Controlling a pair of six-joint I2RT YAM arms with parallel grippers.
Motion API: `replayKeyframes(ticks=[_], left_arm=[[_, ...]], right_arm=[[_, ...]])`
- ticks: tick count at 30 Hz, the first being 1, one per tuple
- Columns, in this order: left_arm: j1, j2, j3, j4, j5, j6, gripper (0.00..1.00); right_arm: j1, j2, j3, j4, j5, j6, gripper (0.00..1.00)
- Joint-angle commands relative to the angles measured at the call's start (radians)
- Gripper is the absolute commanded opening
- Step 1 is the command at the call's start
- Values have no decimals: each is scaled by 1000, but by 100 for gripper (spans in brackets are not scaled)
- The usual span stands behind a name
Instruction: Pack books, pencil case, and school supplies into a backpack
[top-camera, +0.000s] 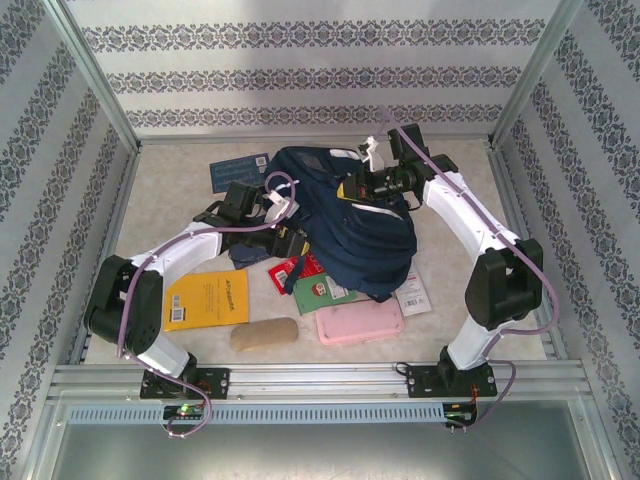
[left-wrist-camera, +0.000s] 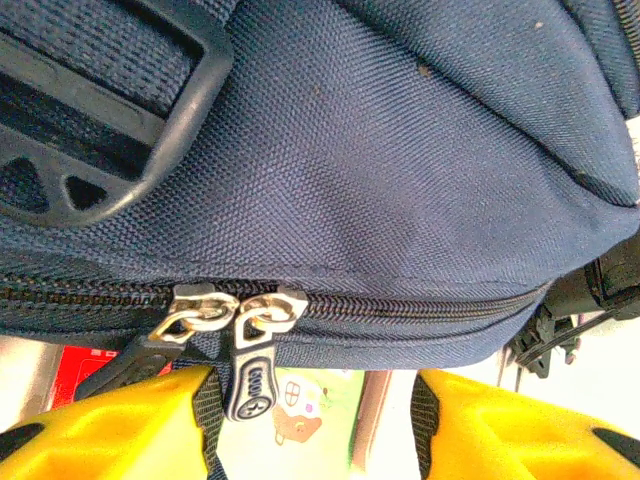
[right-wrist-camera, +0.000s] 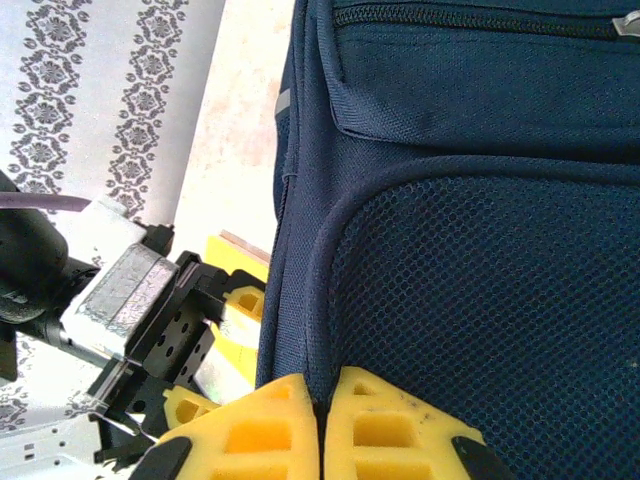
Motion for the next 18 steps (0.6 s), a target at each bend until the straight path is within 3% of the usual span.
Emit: replayKeyframes(ticks=[1, 10, 13, 18], left_arm=[[11, -10, 12, -25, -16, 29, 55], [8, 28, 55, 7, -31, 16, 52], [5, 36, 68, 8, -49, 21, 45], [6, 13, 65, 2, -86, 29, 23]], right_arm=[[-5, -64, 17, 95, -111, 31, 0], [1, -82, -11, 158, -156, 74, 0], [0, -88, -21, 165, -153, 76, 0], [-2, -84, -17, 136, -125, 51, 0]])
